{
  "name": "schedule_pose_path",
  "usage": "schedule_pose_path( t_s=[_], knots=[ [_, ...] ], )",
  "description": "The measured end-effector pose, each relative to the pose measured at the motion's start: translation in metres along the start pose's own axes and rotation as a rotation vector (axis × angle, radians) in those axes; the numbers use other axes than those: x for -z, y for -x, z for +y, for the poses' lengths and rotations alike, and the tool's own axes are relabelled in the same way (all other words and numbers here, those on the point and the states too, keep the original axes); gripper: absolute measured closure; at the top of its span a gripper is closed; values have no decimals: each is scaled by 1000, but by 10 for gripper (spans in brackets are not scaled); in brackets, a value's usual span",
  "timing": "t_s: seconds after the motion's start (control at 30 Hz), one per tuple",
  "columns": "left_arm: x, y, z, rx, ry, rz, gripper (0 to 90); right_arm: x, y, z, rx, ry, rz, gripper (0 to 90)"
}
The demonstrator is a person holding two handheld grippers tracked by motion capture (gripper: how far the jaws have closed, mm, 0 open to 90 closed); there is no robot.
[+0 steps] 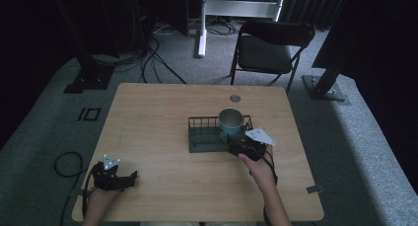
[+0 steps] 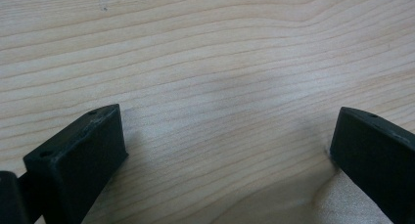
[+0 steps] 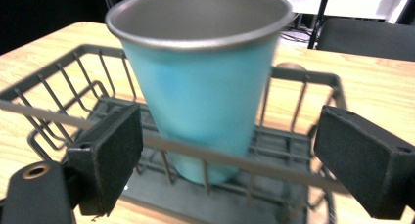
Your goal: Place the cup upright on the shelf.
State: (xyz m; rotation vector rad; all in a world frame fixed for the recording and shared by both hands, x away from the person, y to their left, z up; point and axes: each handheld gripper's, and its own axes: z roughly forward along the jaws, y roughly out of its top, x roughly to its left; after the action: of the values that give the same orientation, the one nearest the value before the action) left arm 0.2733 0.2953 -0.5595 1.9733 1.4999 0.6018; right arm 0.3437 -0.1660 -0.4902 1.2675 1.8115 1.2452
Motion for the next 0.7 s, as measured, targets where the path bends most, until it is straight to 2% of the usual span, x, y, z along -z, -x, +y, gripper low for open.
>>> schedule_pose_path(
  t_s=[0.27, 0.6, 0.7],
  knots=[
    [0, 0, 0, 0, 0, 0, 5, 17, 14, -10, 14, 6, -23, 107],
    [0, 0, 0, 1, 1, 0, 5, 31, 32, -35, 21, -39, -51, 107],
    [0, 0, 0, 0, 0, 0, 5, 35, 38, -43, 5, -48, -58, 107]
  ],
)
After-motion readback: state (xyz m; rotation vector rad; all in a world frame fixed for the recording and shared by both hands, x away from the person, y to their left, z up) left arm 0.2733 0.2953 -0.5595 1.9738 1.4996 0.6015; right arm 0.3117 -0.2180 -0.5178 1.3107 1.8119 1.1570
